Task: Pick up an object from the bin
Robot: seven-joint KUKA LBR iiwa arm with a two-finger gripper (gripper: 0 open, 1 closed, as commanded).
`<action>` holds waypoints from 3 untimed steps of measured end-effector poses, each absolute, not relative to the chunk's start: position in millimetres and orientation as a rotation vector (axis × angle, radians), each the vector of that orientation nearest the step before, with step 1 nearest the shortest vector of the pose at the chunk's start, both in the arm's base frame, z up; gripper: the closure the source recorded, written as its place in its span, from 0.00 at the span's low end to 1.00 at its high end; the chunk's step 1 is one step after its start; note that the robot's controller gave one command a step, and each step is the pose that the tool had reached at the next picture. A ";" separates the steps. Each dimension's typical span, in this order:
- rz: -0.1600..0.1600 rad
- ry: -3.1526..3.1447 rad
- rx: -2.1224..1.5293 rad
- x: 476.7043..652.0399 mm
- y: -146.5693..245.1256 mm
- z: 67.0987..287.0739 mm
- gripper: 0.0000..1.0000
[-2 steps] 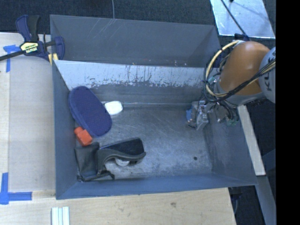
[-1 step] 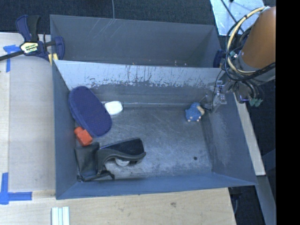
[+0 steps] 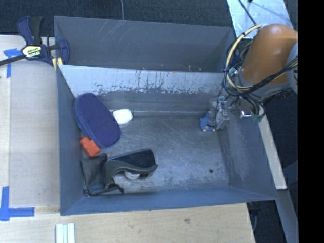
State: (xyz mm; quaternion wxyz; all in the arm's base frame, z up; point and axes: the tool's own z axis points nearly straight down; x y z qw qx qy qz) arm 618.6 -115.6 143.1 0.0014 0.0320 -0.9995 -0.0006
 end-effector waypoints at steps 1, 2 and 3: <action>0.005 -3.152 0.117 603.5 -112.2 234.8 1.00; 0.001 -3.144 -0.072 580.0 -112.9 247.8 1.00; -0.001 -3.132 -0.208 606.6 -114.1 172.9 1.00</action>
Offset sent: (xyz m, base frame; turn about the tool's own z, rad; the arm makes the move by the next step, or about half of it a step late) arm -0.0169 0.0041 0.0855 -0.0125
